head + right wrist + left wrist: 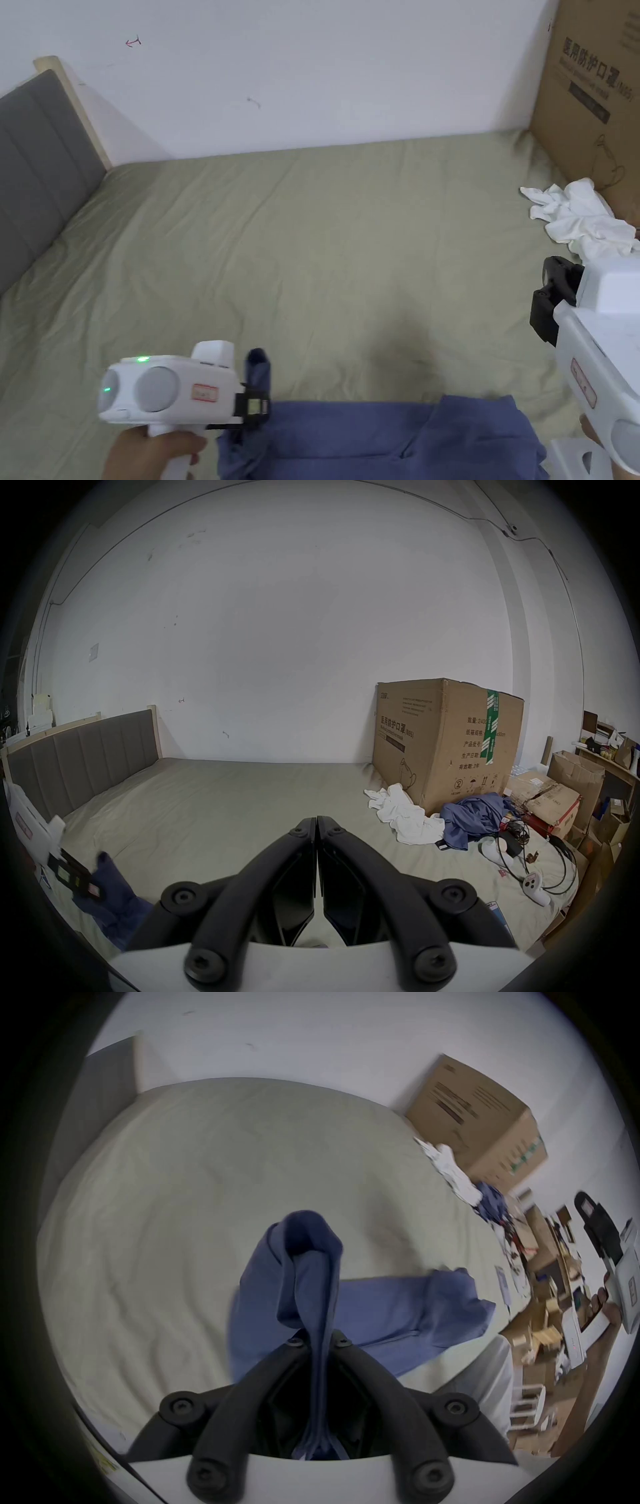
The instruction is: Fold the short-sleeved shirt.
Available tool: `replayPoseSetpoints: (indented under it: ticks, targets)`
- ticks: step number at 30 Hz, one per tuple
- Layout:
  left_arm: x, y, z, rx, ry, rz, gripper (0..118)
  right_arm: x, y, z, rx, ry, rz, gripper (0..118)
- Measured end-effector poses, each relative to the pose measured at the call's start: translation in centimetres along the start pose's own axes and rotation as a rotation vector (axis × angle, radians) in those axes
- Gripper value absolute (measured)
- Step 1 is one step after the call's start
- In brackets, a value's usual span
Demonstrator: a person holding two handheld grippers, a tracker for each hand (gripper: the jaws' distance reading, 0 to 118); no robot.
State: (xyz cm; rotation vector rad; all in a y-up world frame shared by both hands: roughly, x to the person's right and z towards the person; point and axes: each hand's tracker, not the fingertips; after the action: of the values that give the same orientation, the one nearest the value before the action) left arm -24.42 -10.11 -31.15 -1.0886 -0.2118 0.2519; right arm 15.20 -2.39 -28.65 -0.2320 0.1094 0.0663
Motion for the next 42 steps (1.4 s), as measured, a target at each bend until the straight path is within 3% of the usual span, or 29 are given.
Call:
replayPoseSetpoints:
  ticks: [7, 16, 18, 20, 22, 28, 32, 36, 40, 42]
  targets:
    - [7.7, 0.4, -7.7, -0.103, -0.046, -0.061, 5, 1.9, -0.4, 1.1, -0.006, -0.038, -0.013, 0]
    - [10.6, -1.9, -15.7, -0.216, 0.027, -0.067, 8, 3.5, -0.4, 1.9, -0.014, -0.070, 0.001, 0]
    - [10.9, -2.0, -15.3, -0.202, 0.024, -0.055, 26, 3.5, -0.3, 1.9, -0.014, -0.073, 0.006, 0]
    - [10.9, -1.7, -14.5, -0.182, -0.028, -0.008, 70, 3.6, -0.3, 1.9, -0.015, -0.075, 0.005, 0]
    - [11.0, -1.2, -13.2, -0.161, -0.049, 0.018, 91, 3.6, -0.2, 1.9, -0.017, -0.075, 0.002, 0]
    - [9.8, -0.1, -6.2, 0.114, -0.096, 0.028, 91, 3.3, 0.2, 1.8, -0.007, -0.067, 0.000, 0]
    - [7.8, -0.4, -3.6, 0.263, -0.033, 0.010, 90, 3.0, 0.5, 1.7, 0.001, -0.057, -0.002, 0]
    - [5.2, -1.6, -3.8, 0.328, 0.012, 0.031, 82, 2.8, 0.6, 1.6, 0.002, -0.047, -0.003, 0]
    - [3.2, -3.3, -4.9, 0.373, 0.035, 0.037, 13, 2.7, 0.6, 1.6, -0.003, -0.041, -0.005, 0]
    - [2.5, -3.9, -5.7, 0.367, 0.034, 0.034, 4, 2.7, 0.5, 1.6, -0.005, -0.042, -0.004, 0]
